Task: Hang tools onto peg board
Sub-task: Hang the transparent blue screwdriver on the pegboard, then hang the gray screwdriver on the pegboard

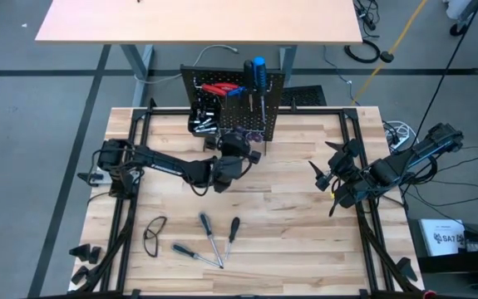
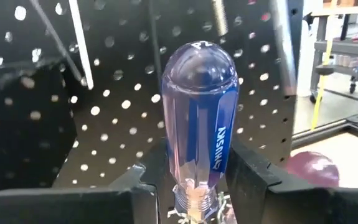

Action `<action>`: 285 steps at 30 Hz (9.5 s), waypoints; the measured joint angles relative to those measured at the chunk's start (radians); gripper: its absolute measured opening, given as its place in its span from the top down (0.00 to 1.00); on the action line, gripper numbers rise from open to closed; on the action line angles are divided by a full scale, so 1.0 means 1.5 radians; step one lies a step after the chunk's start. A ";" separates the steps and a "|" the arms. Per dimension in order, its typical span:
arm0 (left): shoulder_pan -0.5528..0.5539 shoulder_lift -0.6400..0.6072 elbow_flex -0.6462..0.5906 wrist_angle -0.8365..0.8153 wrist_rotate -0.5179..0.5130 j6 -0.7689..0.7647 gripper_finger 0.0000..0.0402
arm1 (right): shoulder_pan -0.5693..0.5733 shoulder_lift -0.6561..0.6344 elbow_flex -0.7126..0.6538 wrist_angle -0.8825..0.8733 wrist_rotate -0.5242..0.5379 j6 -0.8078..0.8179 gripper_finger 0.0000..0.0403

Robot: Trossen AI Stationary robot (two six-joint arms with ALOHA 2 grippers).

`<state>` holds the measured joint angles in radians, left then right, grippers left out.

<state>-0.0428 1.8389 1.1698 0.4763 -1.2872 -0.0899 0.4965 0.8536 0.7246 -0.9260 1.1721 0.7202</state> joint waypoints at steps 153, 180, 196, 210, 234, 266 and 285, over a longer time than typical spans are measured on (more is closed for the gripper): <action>-0.283 0.011 0.117 -0.832 0.095 -0.890 0.69 | 0.000 0.228 -0.001 0.250 -0.303 0.060 0.03; -0.173 0.010 0.161 -0.603 0.276 0.011 0.69 | -0.051 0.228 -0.001 0.151 -0.440 -0.073 0.03; -0.309 -0.178 0.232 -0.261 0.323 0.335 0.69 | -0.129 0.138 -0.154 0.596 -0.916 -0.433 0.03; -0.191 -0.214 -0.195 0.472 0.266 0.556 0.69 | -0.214 -0.148 -0.301 0.627 -0.940 -0.369 0.03; 0.023 -0.084 -0.238 0.572 0.291 0.605 0.69 | -0.240 -0.076 -0.301 0.767 -0.749 -0.393 0.03; 0.115 0.008 -0.236 0.690 0.450 0.659 0.69 | -0.280 0.299 -0.274 1.124 -0.854 -0.501 0.03; 0.108 0.009 -0.238 0.699 0.449 0.745 0.69 | -0.277 0.430 -0.214 1.124 -0.851 -0.526 0.03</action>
<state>0.1192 1.8522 0.8132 1.5243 -0.6144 1.0278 0.0803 1.4980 0.4030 0.7595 -0.1047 -0.0689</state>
